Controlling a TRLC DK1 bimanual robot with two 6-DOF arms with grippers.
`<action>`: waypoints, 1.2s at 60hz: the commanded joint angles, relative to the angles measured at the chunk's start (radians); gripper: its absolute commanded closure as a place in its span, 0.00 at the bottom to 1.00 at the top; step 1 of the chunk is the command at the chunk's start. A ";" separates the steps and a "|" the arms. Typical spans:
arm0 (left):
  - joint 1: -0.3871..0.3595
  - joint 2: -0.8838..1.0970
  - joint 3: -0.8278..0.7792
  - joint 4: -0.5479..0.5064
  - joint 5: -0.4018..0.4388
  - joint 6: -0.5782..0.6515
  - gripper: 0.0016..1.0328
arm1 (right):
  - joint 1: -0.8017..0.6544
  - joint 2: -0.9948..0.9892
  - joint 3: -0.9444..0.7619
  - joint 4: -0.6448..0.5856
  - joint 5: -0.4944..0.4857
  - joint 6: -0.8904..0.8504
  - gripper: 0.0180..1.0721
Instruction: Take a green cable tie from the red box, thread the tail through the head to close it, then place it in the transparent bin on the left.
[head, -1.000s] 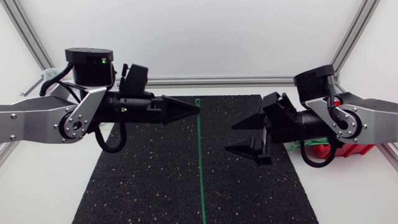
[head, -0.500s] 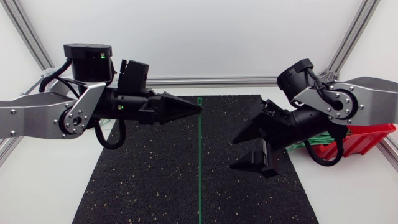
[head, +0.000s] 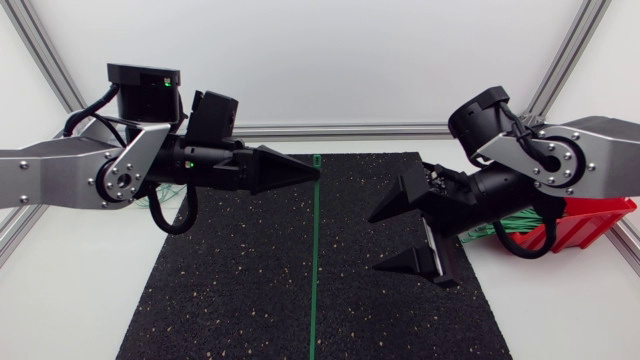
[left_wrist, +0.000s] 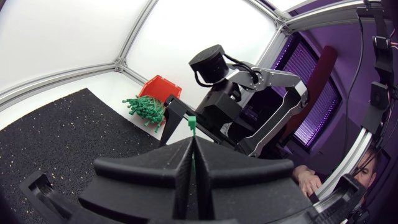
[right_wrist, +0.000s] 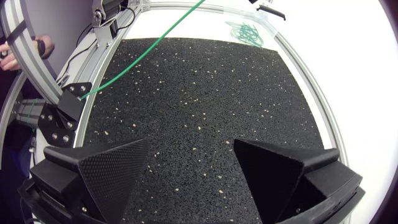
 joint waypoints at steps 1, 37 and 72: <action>0.015 0.021 0.029 -0.011 0.016 0.018 0.97 | 0.043 -0.053 0.009 0.011 0.044 -0.072 0.07; 0.016 0.042 0.046 -0.062 0.019 0.016 0.97 | 0.287 -0.106 0.110 -0.262 0.358 -0.108 0.05; 0.024 0.071 0.073 -0.077 0.019 -0.001 0.97 | 0.370 -0.359 -0.381 0.581 0.552 -0.289 0.05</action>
